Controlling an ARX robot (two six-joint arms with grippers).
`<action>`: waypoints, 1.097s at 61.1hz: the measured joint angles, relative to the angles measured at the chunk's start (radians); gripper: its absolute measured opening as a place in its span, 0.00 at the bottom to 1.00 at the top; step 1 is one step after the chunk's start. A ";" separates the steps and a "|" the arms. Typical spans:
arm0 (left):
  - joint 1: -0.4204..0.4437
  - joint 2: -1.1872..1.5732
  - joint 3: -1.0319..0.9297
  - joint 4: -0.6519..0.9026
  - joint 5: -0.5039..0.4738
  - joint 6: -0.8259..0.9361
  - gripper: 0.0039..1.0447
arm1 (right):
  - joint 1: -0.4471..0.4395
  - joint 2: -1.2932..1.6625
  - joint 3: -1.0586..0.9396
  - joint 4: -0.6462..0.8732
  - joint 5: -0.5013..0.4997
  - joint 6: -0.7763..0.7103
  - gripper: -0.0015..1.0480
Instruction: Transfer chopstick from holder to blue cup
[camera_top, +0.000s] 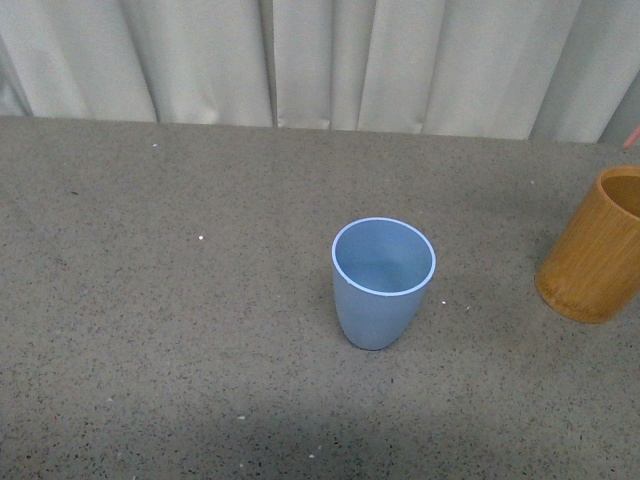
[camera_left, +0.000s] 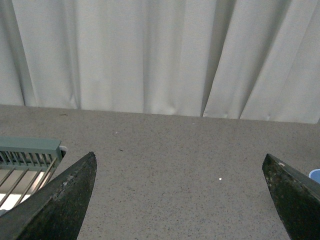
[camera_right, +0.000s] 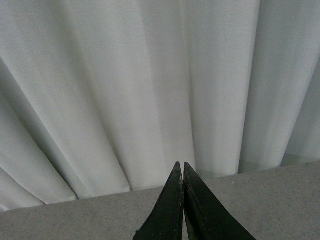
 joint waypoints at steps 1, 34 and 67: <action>0.000 0.000 0.000 0.000 0.000 0.000 0.94 | 0.007 -0.001 0.003 -0.002 0.002 0.001 0.01; 0.000 0.000 0.000 0.000 0.000 0.000 0.94 | 0.266 -0.006 0.017 0.056 0.060 0.080 0.01; 0.000 0.000 0.000 0.000 0.000 0.000 0.94 | 0.362 0.095 -0.042 0.139 0.079 0.141 0.01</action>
